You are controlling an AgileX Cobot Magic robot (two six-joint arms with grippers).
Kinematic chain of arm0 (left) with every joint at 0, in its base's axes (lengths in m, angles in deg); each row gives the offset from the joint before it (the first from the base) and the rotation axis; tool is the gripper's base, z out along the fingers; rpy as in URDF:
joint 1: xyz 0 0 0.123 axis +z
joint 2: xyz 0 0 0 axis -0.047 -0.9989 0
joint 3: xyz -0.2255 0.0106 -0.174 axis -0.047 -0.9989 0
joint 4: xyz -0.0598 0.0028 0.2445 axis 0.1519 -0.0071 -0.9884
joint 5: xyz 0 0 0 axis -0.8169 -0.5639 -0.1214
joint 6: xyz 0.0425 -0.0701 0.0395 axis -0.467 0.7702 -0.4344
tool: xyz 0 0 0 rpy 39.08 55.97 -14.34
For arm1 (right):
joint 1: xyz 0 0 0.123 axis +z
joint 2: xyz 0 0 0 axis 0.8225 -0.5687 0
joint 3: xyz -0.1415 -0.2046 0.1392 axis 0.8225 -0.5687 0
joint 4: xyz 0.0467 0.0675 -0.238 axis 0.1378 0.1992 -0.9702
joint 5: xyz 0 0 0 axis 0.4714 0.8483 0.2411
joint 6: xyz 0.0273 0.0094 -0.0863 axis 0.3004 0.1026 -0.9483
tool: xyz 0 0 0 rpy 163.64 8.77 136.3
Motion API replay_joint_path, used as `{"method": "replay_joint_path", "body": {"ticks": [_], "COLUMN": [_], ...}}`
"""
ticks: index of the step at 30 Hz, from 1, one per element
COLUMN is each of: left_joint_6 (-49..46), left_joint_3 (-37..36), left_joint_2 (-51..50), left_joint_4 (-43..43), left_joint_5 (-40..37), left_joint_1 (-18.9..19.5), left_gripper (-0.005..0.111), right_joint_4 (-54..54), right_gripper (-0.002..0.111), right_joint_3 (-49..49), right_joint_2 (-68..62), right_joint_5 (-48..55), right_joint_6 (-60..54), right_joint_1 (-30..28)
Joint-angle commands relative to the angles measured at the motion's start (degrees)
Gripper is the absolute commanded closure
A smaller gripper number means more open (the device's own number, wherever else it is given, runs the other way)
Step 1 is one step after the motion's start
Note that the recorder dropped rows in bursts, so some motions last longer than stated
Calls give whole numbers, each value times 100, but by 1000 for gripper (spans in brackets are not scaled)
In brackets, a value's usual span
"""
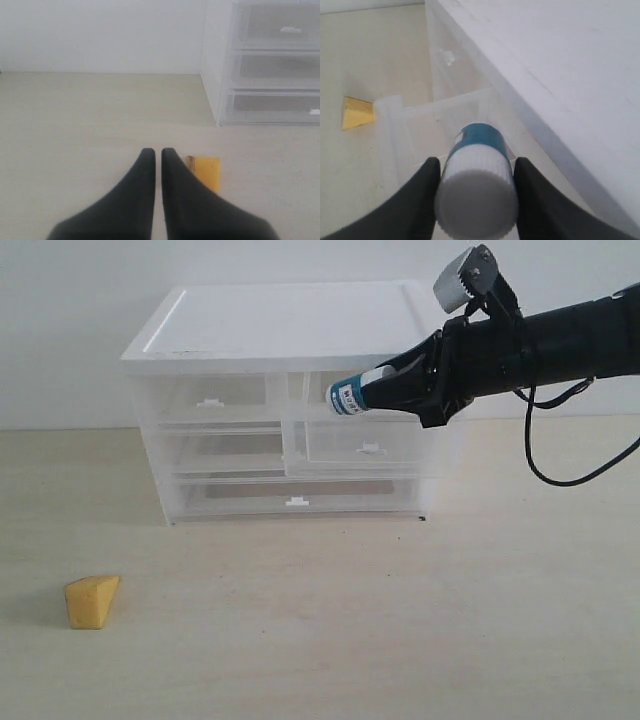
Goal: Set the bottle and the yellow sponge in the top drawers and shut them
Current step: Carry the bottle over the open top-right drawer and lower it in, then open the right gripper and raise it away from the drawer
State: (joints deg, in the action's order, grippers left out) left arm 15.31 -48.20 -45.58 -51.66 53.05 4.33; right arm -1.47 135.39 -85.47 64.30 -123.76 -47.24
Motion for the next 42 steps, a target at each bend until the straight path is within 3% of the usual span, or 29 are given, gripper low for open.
{"method": "replay_joint_path", "body": {"ticks": [1, 4, 16, 20, 26, 31, 36, 42], "left_joint_6": [34, 34, 34, 34, 34, 34, 34, 34], "left_joint_3": [-14, -14, -14, -14, -14, -14, -14, -14], "left_joint_2": [18, 18, 18, 18, 18, 18, 18, 18], "left_joint_4": [14, 14, 14, 14, 14, 14, 14, 14], "left_joint_5": [5, 5, 5, 5, 5, 5, 5, 5], "left_joint_1": [11, 11, 11, 11, 11, 11, 11, 11], "left_gripper": [102, 102, 102, 102, 102, 102, 102, 102], "right_joint_4": [105, 105, 105, 33, -986, -2649, -3631, -3221], "right_gripper": [57, 47, 48, 49, 78, 109, 108, 108], "right_joint_3": [28, 28, 28, 28, 28, 28, 16, -534], "right_joint_2": [-7, 4, 571, 776, 1046, 1406, 1757, 2342], "right_joint_5": [-198, -601, -1062, -1278, -1835, -2322, -2541, -3683], "right_joint_6": [58, 223, 815, 1713, 3108, 4650, 5904, 6657], "right_joint_1": [-21, -21, -21, -21, -21, -10, -10, 19]}}
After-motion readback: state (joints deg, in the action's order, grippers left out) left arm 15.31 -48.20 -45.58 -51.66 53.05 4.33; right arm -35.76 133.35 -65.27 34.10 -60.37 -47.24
